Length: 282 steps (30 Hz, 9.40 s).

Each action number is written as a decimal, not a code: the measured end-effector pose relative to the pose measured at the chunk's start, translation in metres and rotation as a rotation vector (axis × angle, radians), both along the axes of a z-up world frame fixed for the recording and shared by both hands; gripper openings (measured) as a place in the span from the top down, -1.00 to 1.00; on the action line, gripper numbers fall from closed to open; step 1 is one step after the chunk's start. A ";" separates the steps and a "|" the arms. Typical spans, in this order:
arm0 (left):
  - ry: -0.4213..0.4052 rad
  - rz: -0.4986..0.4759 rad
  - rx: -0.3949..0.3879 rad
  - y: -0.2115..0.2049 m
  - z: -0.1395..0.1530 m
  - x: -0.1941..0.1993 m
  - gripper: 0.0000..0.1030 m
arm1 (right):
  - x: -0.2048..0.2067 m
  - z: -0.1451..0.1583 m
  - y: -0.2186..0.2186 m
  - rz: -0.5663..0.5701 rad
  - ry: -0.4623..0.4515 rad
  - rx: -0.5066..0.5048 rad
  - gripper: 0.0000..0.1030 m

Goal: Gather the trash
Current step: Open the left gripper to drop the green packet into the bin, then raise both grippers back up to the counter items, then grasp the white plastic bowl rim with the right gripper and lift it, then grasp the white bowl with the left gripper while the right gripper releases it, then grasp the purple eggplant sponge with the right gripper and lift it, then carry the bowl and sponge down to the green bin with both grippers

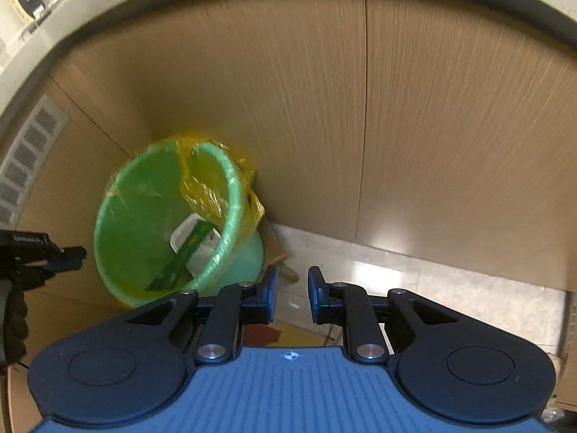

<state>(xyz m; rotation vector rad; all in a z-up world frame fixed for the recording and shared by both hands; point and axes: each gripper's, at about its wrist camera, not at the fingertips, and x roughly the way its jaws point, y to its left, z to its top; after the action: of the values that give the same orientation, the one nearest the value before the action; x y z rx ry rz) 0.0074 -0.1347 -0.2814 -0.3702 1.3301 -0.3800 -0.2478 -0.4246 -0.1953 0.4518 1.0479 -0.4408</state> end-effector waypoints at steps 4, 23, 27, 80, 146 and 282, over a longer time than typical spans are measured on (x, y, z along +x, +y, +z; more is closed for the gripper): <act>-0.043 -0.022 -0.021 -0.002 0.024 0.000 0.56 | 0.006 0.014 0.000 -0.009 -0.045 0.007 0.66; -0.568 0.077 0.053 0.086 0.251 0.038 0.56 | 0.176 0.097 0.146 0.043 -0.363 0.030 0.66; -0.619 0.118 0.044 0.106 0.261 0.056 0.56 | 0.187 0.107 0.176 0.059 -0.388 -0.001 0.65; -0.554 0.408 -0.018 0.282 0.255 0.068 0.56 | 0.544 0.137 0.557 1.380 -0.186 0.020 0.52; -0.559 0.475 -0.034 0.283 0.266 0.092 0.58 | 0.416 0.190 0.352 0.976 -0.081 0.133 0.79; -0.506 0.313 -0.096 0.278 0.251 0.099 0.73 | 0.308 0.199 0.322 0.635 -0.336 -0.152 -0.28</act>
<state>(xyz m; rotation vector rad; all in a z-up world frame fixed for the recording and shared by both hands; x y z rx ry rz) 0.1063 0.1434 -0.0302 -0.5159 0.7471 -0.2517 0.0603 -0.1030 0.0034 0.0381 0.7698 0.1217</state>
